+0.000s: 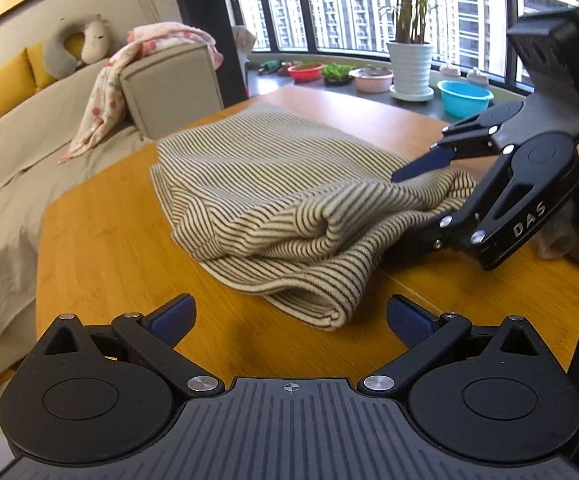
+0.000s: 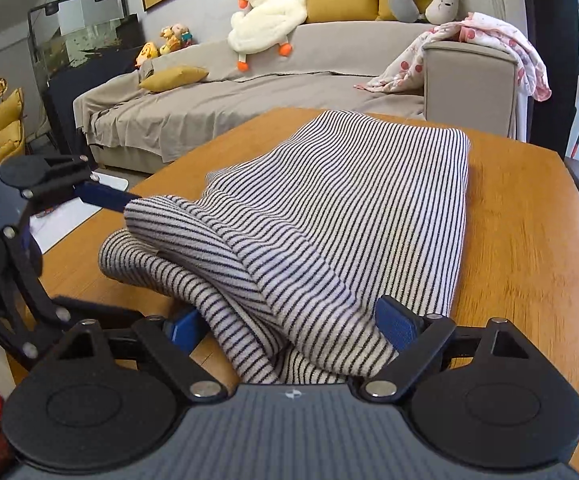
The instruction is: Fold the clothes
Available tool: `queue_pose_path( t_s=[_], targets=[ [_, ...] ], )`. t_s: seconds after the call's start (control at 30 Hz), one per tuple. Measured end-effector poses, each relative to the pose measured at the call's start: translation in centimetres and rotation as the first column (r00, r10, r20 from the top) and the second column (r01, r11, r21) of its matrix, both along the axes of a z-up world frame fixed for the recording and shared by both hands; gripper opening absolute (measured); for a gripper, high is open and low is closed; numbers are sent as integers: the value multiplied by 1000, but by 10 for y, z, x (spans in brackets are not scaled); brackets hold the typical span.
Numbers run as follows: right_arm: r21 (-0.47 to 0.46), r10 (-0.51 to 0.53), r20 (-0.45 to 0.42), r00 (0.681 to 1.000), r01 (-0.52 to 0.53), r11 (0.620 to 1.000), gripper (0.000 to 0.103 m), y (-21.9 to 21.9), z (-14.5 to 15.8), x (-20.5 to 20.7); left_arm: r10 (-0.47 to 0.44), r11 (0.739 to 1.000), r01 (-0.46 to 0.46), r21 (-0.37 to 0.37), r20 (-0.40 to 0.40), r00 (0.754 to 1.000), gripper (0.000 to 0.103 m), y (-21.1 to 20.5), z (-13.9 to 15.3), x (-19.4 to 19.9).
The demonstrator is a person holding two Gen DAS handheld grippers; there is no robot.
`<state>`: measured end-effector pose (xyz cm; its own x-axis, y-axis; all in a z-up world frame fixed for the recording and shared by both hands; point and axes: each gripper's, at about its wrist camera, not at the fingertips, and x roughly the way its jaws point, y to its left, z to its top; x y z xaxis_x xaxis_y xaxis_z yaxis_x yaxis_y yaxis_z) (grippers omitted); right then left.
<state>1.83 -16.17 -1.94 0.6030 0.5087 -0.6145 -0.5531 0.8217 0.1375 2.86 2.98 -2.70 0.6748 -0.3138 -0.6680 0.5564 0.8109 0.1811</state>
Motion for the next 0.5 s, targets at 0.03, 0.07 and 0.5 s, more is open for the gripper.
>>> queue_pose_path(
  t_s=[0.03, 0.07, 0.5],
  targets=[
    [0, 1, 0, 1000, -1, 1000, 89, 0, 0, 0, 7, 1000, -8, 10, 1, 1000, 103, -1, -2, 2],
    [-1, 1, 3, 1000, -1, 1000, 89, 1, 1, 0, 21, 1000, -21, 20, 6, 1000, 103, -2, -4, 6],
    [-468, 236, 392, 889, -28, 883, 93, 47, -11, -50, 167, 962, -172, -213, -43, 985, 103, 5, 23, 44]
  ],
)
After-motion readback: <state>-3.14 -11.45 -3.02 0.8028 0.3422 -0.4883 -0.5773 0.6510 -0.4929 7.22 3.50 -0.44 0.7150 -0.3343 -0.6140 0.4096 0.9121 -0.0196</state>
